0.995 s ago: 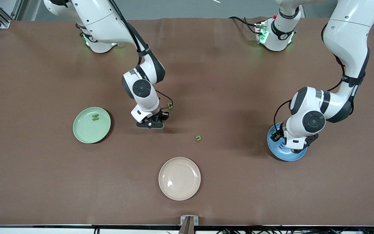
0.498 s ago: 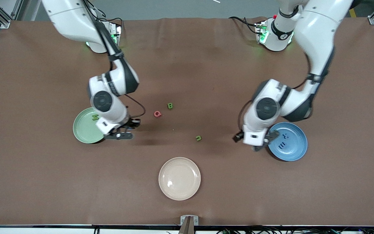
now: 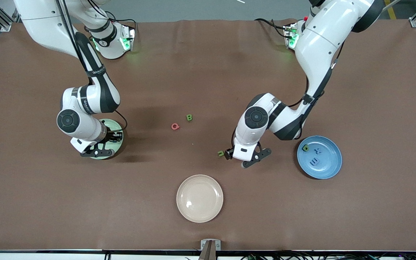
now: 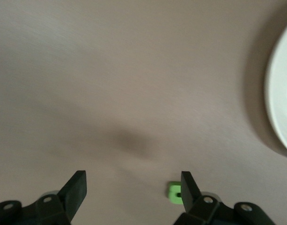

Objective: Sort upper and lower case letters into plates

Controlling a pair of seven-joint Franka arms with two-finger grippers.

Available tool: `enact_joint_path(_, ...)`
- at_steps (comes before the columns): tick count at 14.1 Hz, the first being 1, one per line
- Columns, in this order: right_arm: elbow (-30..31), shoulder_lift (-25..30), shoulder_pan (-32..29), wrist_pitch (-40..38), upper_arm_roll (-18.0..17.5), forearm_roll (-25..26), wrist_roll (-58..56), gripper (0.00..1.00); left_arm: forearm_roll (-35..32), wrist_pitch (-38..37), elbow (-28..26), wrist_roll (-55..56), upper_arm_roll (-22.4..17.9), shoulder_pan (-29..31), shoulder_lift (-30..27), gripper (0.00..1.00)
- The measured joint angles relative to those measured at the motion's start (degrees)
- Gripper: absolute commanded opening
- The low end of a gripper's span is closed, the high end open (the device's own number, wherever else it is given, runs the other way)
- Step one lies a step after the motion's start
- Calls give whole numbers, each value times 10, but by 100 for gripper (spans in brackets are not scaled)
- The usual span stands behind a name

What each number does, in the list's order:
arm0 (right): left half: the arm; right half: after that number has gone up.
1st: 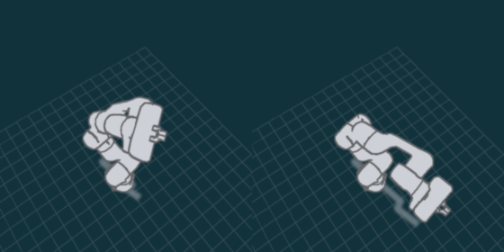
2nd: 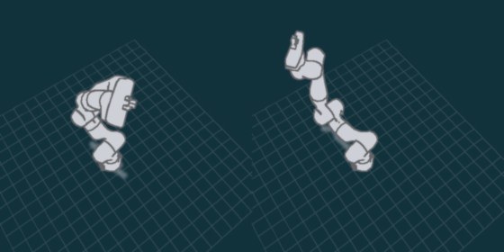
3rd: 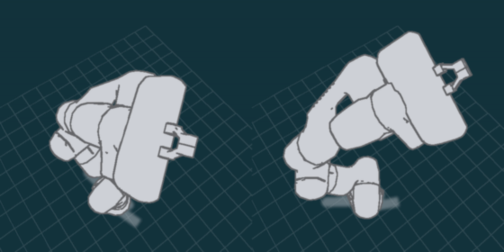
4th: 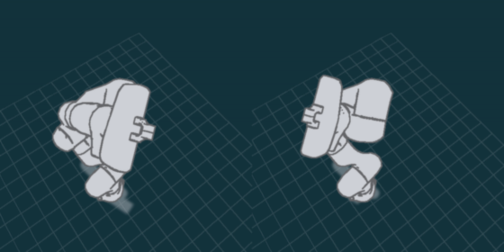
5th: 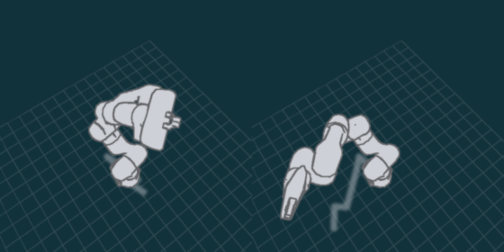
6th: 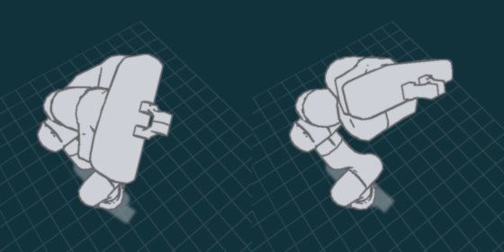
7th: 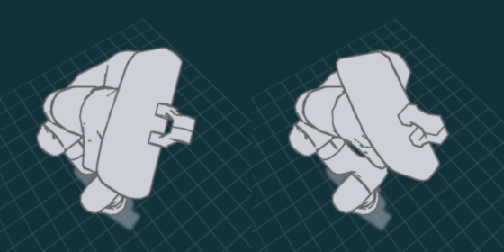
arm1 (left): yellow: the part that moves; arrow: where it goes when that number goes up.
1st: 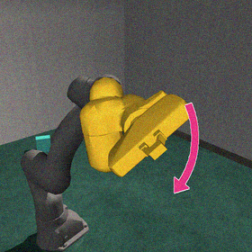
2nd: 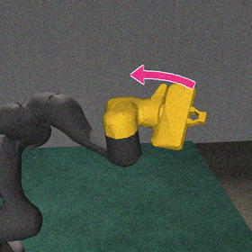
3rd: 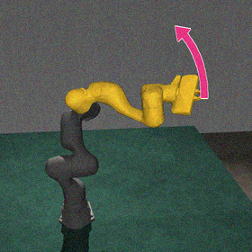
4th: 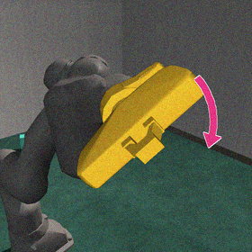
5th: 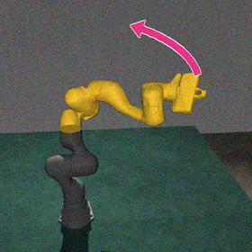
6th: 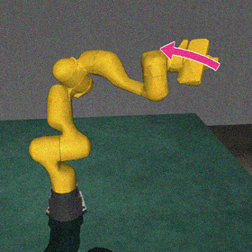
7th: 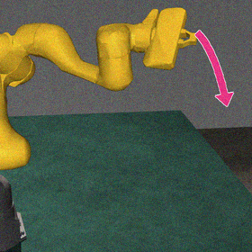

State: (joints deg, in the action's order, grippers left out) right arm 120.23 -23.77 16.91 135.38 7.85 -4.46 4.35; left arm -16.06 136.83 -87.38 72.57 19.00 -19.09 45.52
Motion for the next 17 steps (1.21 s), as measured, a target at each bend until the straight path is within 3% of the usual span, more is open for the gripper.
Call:
enact_joint_path(4, 33, 0, -2, 21, -1, 0, 0, 5, 0, 6, 46, 12, -32, -56, 36, 62)
enact_joint_path(5, 36, 0, -2, 21, -1, 0, 0, 20, 0, 6, 55, 18, -51, -77, 43, 60)
enact_joint_path(6, 39, 0, -2, 21, -1, 0, 0, 54, 0, 6, 61, 23, -65, -93, 49, 56)
enact_joint_path(7, 40, 0, -3, 21, -1, 0, 0, 100, 0, 6, 68, 31, -72, -102, 56, 55)
enact_joint_path(10, 39, 2, -5, 21, -1, 0, 0, 100, 0, 6, 85, 45, -74, -113, 68, 50)
enact_joint_path(13, 18, 21, -5, -11, -3, -2, 6, 100, 0, 5, 87, 51, -74, -121, 74, 38)
enact_joint_path(17, -21, 41, 20, -60, -21, -33, 77, 100, 0, -9, 90, 51, -76, -124, 74, 12)
